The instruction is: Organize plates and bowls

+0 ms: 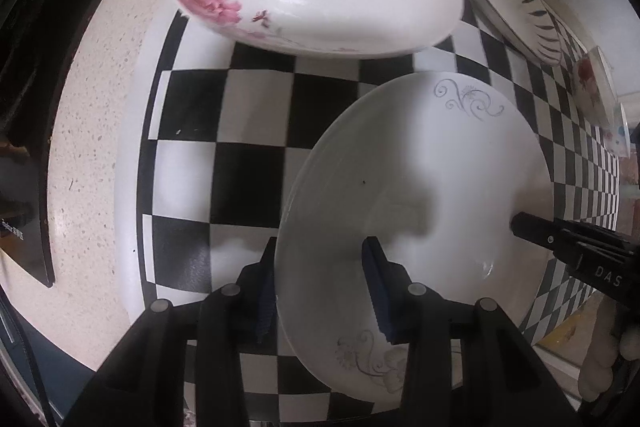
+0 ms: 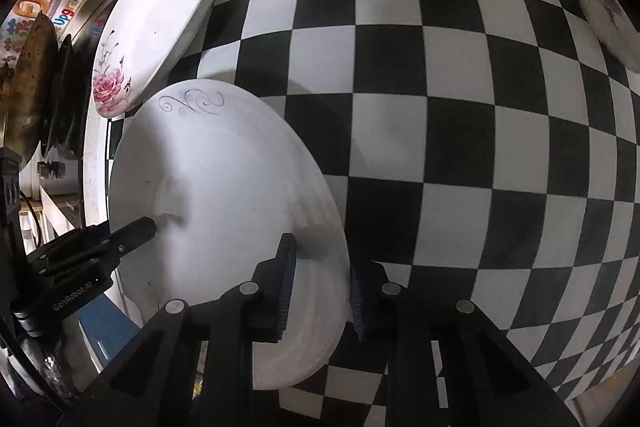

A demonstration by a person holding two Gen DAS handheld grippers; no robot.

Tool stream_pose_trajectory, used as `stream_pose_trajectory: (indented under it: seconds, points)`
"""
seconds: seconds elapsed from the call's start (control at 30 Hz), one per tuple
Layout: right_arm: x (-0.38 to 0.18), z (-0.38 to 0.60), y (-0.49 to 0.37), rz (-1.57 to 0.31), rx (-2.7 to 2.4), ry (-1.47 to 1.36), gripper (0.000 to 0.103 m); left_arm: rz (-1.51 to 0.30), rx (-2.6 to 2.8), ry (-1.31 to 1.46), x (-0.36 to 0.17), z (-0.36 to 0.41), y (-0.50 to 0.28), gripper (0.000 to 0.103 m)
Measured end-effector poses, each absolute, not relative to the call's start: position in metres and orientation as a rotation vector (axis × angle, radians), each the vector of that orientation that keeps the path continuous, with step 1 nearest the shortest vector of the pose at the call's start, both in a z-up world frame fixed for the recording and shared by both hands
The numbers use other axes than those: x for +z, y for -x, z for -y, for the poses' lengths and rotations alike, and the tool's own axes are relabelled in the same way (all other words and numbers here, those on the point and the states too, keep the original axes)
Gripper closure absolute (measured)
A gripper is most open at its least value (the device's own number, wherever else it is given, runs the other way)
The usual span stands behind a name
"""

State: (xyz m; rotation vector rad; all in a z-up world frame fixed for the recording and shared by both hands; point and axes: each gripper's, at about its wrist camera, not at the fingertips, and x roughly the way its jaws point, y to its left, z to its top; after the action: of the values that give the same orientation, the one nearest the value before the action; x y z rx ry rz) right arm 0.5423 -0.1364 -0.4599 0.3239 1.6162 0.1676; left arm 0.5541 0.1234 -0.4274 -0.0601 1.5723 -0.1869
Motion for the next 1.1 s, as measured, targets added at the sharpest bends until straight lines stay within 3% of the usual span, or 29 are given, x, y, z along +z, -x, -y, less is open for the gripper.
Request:
stream_pose_trajectory:
  seconds: [0.37,0.73,1.1]
  points:
    - [-0.438,0.206,-0.522,-1.557,0.131,-0.372,0.078,-1.528,-0.237,0.058,-0.403,-0.032,-0.549,0.066]
    - [-0.448,0.293,-0.506,-1.543,0.056,-0.436,0.078,-1.540,-0.291,-0.034,-0.428,0.066,-0.553,0.066]
    - [-0.471,0.310,-0.505,-1.569,0.092,-0.403,0.078,-1.588,-0.224,-0.046,-0.455,0.087,-0.560,0.065]
